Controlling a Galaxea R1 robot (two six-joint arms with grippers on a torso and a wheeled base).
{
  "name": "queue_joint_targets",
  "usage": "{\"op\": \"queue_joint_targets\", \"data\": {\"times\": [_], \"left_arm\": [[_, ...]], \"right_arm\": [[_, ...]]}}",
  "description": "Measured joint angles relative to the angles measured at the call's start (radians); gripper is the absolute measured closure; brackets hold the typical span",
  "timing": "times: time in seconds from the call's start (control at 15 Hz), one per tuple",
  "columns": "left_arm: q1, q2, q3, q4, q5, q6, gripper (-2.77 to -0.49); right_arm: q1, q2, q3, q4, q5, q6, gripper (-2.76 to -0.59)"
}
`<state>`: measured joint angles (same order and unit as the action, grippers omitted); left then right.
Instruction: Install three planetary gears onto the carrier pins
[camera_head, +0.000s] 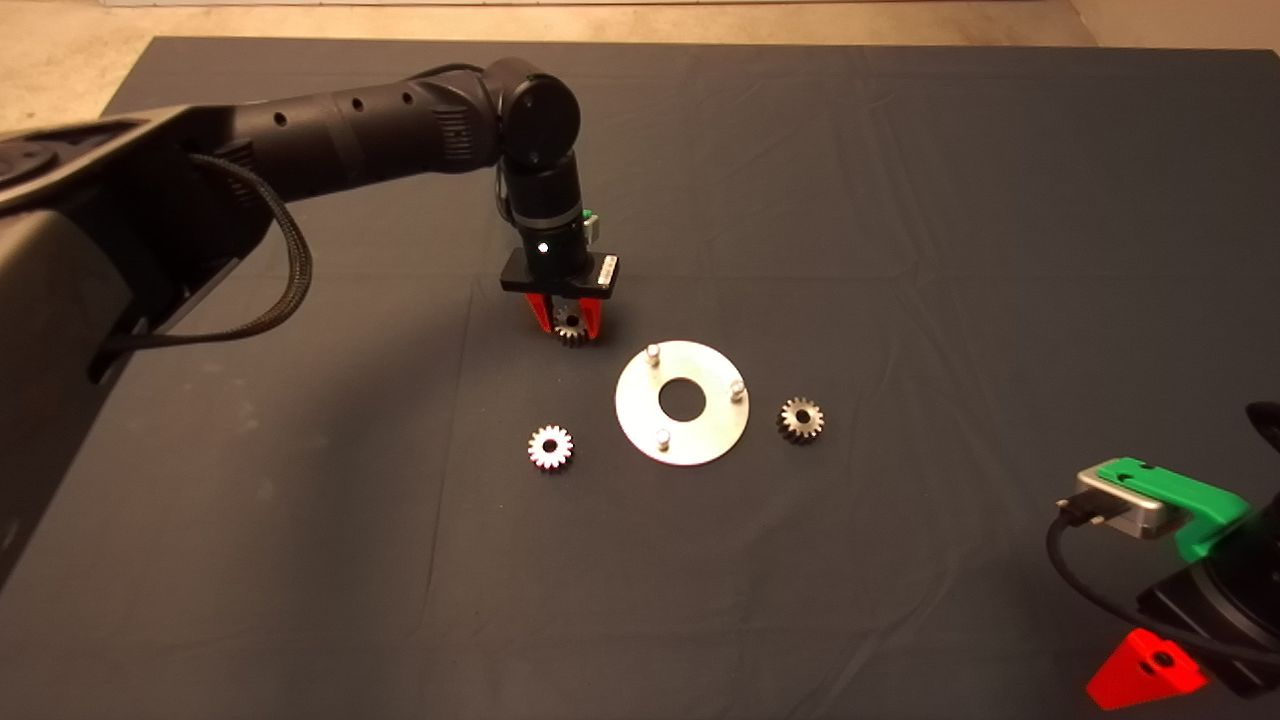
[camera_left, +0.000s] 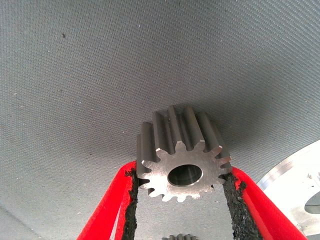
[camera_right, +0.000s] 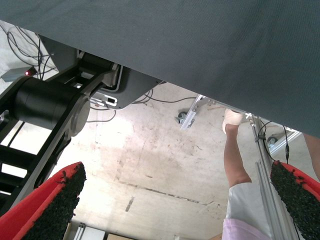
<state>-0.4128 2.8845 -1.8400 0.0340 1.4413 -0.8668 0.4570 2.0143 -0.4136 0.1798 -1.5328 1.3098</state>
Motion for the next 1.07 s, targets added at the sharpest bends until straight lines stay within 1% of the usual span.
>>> {"op": "queue_joint_targets", "data": {"times": [0.07, 0.2, 0.33, 0.47, 0.73, 1.0, 1.07], "left_arm": [[0.000, 0.000, 0.000, 0.000, 0.000, 0.000, -1.09], [0.009, 0.000, -0.007, 0.000, -0.003, 0.000, -1.09], [0.016, 0.002, -0.020, -0.002, -0.011, -0.001, -1.09], [0.017, 0.004, -0.030, -0.006, -0.011, -0.001, -1.09], [0.017, 0.002, -0.030, -0.007, -0.012, 0.000, -1.06], [0.017, -0.001, -0.030, -0.007, -0.011, 0.001, -1.01], [0.017, 0.000, -0.030, -0.007, -0.010, 0.001, -0.94]], "right_arm": [[0.000, 0.000, 0.000, 0.000, 0.000, 0.000, -2.75], [0.000, 0.000, 0.000, 0.000, 0.000, 0.000, -2.75], [0.000, 0.000, 0.000, 0.000, 0.000, 0.000, -2.75], [0.000, 0.000, 0.000, 0.000, 0.000, 0.000, -2.75], [0.000, 0.000, 0.000, 0.000, 0.000, 0.000, -2.75], [0.000, 0.000, 0.000, 0.000, 0.000, 0.000, -2.75], [0.000, 0.000, 0.000, 0.000, 0.000, 0.000, -2.75]]}}
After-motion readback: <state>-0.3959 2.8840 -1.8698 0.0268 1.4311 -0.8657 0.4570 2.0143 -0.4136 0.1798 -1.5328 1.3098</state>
